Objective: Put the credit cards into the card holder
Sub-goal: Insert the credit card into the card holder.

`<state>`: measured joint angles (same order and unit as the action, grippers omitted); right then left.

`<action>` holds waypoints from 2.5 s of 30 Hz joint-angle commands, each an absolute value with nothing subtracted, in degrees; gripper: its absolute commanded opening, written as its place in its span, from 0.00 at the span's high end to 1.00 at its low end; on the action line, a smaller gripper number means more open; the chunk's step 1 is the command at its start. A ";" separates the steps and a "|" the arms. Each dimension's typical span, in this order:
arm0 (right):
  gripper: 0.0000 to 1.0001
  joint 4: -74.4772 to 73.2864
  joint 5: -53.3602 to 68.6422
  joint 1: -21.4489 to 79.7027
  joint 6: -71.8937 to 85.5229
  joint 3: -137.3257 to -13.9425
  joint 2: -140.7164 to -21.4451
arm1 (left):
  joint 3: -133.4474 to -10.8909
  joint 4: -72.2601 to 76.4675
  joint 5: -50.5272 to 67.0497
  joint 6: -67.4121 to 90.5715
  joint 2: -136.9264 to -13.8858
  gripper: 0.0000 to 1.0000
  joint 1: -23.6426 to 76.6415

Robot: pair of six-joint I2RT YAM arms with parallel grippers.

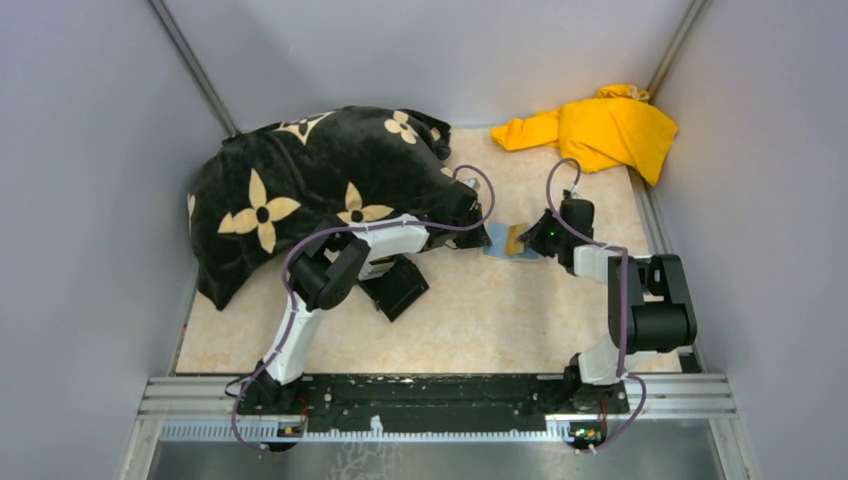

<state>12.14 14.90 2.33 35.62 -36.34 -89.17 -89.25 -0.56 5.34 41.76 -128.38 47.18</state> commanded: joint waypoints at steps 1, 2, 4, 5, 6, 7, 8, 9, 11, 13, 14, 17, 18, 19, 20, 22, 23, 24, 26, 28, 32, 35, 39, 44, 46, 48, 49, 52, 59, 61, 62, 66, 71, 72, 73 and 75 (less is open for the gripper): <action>1.00 11.91 13.99 1.90 35.04 -35.48 -92.52 | -89.36 -5.33 3.70 40.28 -129.73 1.00 47.37; 1.00 11.86 14.06 1.93 35.13 -35.58 -92.81 | -89.37 -5.43 3.70 40.18 -129.73 1.00 47.35; 1.00 11.51 14.35 1.91 35.26 -35.68 -93.50 | -89.38 -5.53 3.54 40.12 -129.64 1.00 47.37; 1.00 11.15 14.46 1.91 35.25 -35.80 -93.68 | -89.37 -5.56 3.45 40.08 -129.59 1.00 47.35; 1.00 10.75 14.57 1.85 35.19 -35.85 -93.82 | -89.31 -5.65 3.39 40.01 -129.57 1.00 47.37; 1.00 10.61 14.81 1.90 35.16 -35.74 -93.86 | -89.38 -5.68 3.35 39.99 -129.51 1.00 47.35; 1.00 10.49 15.01 1.93 35.18 -35.58 -93.89 | -89.38 -5.70 3.34 39.99 -129.48 1.00 47.37; 1.00 10.39 15.24 1.93 35.29 -35.40 -93.91 | -89.33 -5.67 3.38 40.04 -129.46 1.00 47.37; 1.00 10.42 15.58 1.97 35.29 -34.89 -93.99 | -89.43 -5.75 3.43 40.14 -129.51 1.00 47.37; 1.00 10.67 15.84 2.21 35.32 -34.09 -93.97 | -89.47 -5.86 3.43 40.17 -129.38 1.00 47.33; 1.00 10.76 15.90 2.46 35.37 -33.76 -93.85 | -89.57 -5.99 3.43 40.21 -129.38 1.00 47.37; 1.00 11.11 15.74 3.85 35.85 -32.72 -93.49 | -89.97 -6.26 3.43 40.17 -129.50 1.00 47.37; 1.00 11.11 15.39 4.33 35.95 -32.53 -93.22 | -90.11 -6.33 3.43 40.16 -129.48 1.00 47.37; 1.00 10.97 15.09 4.79 36.03 -32.38 -92.96 | -90.23 -6.42 3.35 40.21 -129.59 1.00 47.31; 1.00 10.84 14.92 5.11 36.21 -32.23 -92.83 | -90.26 -6.60 3.34 40.17 -129.58 1.00 47.37; 1.00 10.94 14.78 5.84 36.67 -32.04 -92.81 | -90.61 -6.80 3.34 40.04 -129.64 1.00 47.37; 1.00 10.98 14.53 6.15 36.80 -31.95 -92.82 | -90.78 -6.98 3.30 39.96 -129.68 1.00 47.36; 1.00 11.03 14.45 6.40 36.89 -31.92 -92.96 | -90.91 -7.29 3.26 39.92 -129.73 1.00 47.37; 1.00 10.92 14.25 7.09 37.15 -31.93 -93.20 | -91.13 -7.54 3.10 39.81 -129.80 1.00 47.44; 1.00 10.90 13.84 7.73 37.42 -31.65 -93.03 | -91.24 -7.80 2.95 39.69 -129.78 1.00 47.46; 1.00 10.32 13.38 8.59 37.51 -31.15 -92.23 | -91.58 -8.36 2.20 39.31 -129.75 1.00 47.45; 1.00 9.98 12.91 8.76 37.36 -30.10 -91.03 | -91.62 -8.82 1.41 39.26 -129.62 1.00 47.46; 1.00 9.19 12.15 8.76 36.95 -29.01 -89.10 | -90.99 -9.33 0.14 39.46 -129.08 1.00 47.33; 1.00 8.08 12.23 8.79 35.73 -29.90 -89.08 | -90.60 -9.99 -0.33 39.39 -128.91 1.00 47.37; 1.00 7.98 12.77 8.79 34.83 -31.02 -89.76 | -90.37 -10.40 -0.96 39.27 -128.54 1.00 47.37; 1.00 7.42 12.94 8.78 34.01 -32.20 -90.88 | -89.81 -10.50 -1.41 39.10 -127.93 1.00 47.29; 1.00 7.50 12.92 8.77 33.89 -32.56 -91.41 | -89.60 -10.59 -1.63 38.95 -127.65 1.00 47.29; 1.00 7.96 12.80 8.78 33.85 -33.16 -93.06 | -89.16 -11.16 -2.73 38.68 -126.60 0.94 47.20; 1.00 8.96 13.18 8.78 34.53 -34.20 -96.27 | -87.39 -11.66 -4.69 38.50 -123.60 0.85 47.11; 1.00 8.96 13.18 8.77 34.70 -34.29 -96.45 | -87.07 -12.05 -5.53 38.33 -122.84 0.84 47.04; 1.00 8.89 13.25 8.80 34.68 -34.36 -96.60 | -86.85 -12.14 -5.95 38.32 -122.42 0.83 47.02; 1.00 8.79 13.37 8.79 34.71 -34.46 -96.93 | -85.92 -12.23 -7.65 38.37 -120.97 0.82 46.94; 1.00 8.61 13.44 8.78 34.63 -34.38 -96.86 | -84.55 -12.16 -9.05 38.47 -120.06 0.81 46.46; 1.00 8.61 13.44 8.79 34.65 -34.37 -96.86 | -84.47 -12.13 -9.01 38.49 -120.17 0.81 46.41; 1.00 8.61 13.50 8.77 34.60 -34.37 -96.86 | -84.52 -12.15 -9.08 38.50 -120.36 0.81 46.32; 1.00 8.53 13.57 8.78 34.47 -34.28 -96.78 | -84.61 -12.17 -9.06 38.50 -120.75 0.81 46.23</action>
